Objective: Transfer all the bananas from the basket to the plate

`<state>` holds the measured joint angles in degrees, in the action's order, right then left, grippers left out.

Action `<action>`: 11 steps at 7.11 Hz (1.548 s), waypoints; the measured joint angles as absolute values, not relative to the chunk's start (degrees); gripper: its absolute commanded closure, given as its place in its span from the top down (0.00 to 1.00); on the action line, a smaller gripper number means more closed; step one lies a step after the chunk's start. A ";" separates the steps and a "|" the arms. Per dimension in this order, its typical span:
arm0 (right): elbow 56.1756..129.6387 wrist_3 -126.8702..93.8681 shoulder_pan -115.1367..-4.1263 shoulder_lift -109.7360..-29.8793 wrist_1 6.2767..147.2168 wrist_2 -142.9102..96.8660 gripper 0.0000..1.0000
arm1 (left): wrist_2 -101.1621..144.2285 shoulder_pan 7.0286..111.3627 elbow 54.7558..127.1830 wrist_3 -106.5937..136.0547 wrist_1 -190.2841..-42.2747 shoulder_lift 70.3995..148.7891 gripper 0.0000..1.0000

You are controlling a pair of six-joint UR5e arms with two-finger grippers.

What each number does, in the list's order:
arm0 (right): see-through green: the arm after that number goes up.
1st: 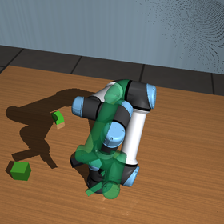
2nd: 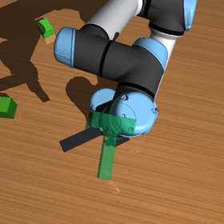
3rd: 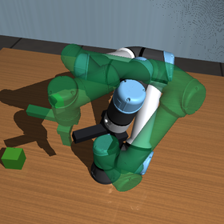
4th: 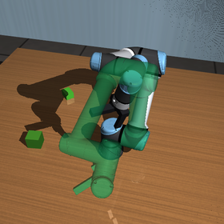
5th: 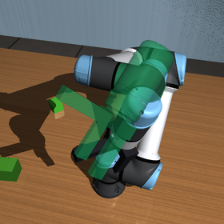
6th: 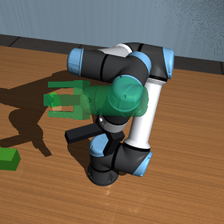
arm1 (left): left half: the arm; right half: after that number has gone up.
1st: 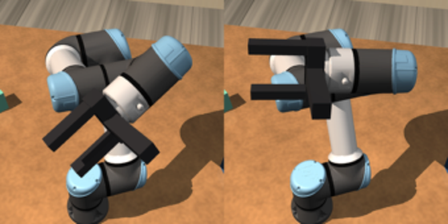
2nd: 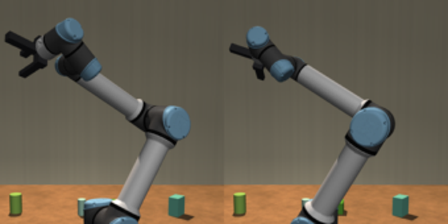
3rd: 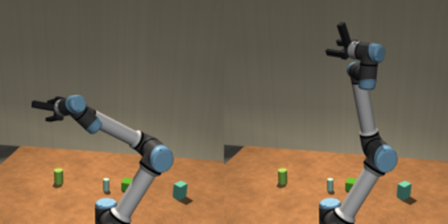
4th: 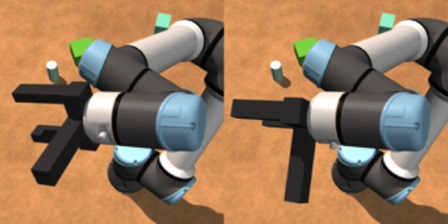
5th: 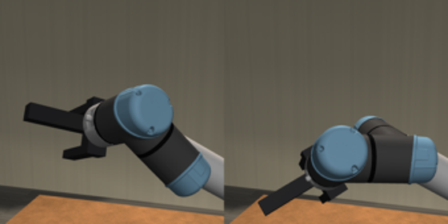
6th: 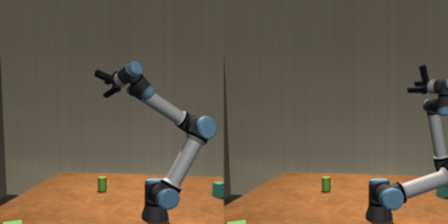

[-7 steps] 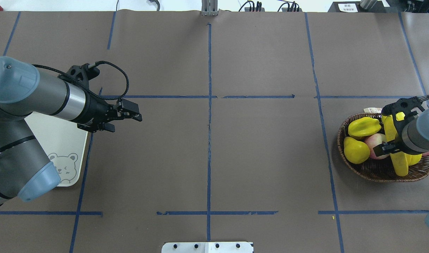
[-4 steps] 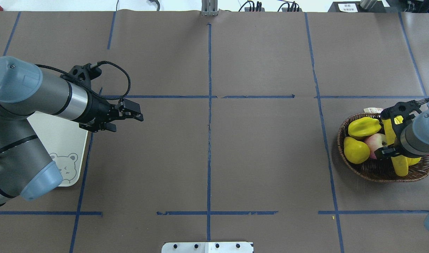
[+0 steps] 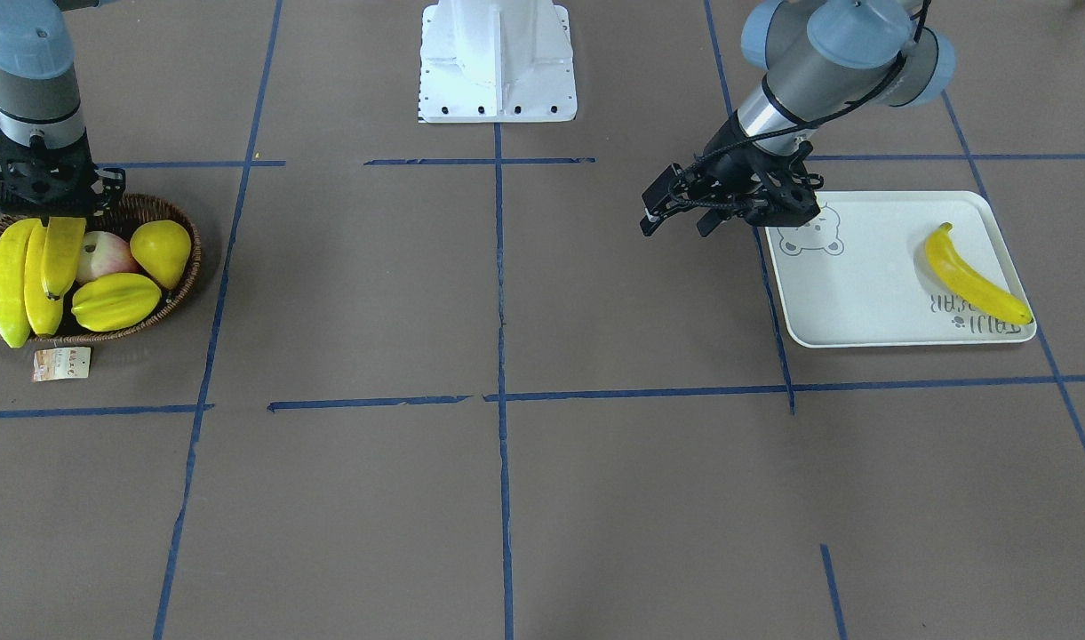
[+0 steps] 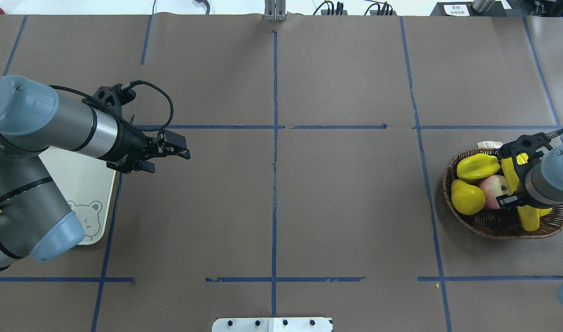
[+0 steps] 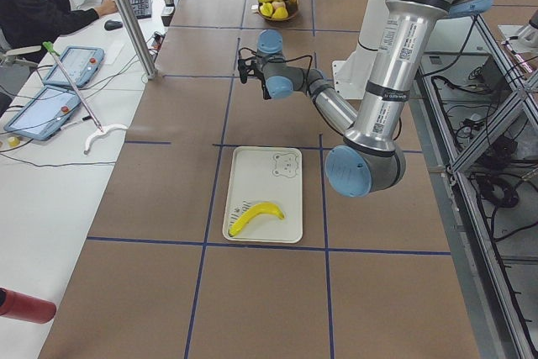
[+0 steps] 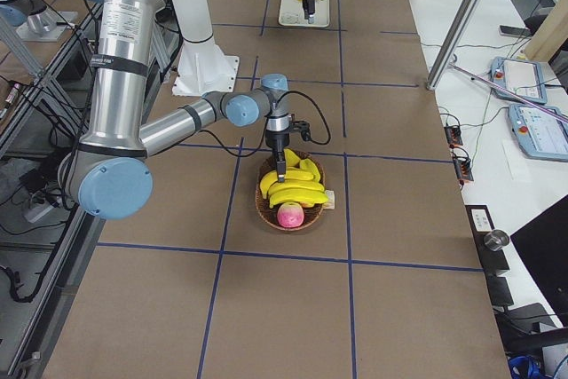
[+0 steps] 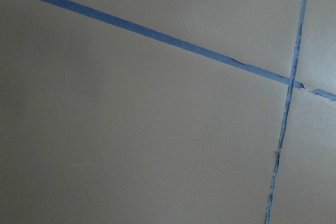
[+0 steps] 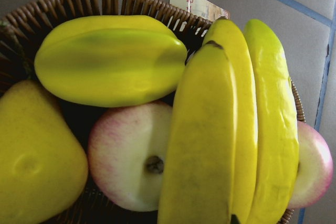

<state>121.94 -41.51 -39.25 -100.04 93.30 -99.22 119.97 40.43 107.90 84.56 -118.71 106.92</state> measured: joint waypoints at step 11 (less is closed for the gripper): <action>127.42 -71.75 -35.35 -67.69 83.24 -115.28 0.01 | 118.09 40.26 104.73 99.43 -138.38 112.71 0.98</action>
<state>127.42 -71.75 -35.35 -67.69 83.24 -115.28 118.09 40.26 104.73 99.43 -138.38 112.71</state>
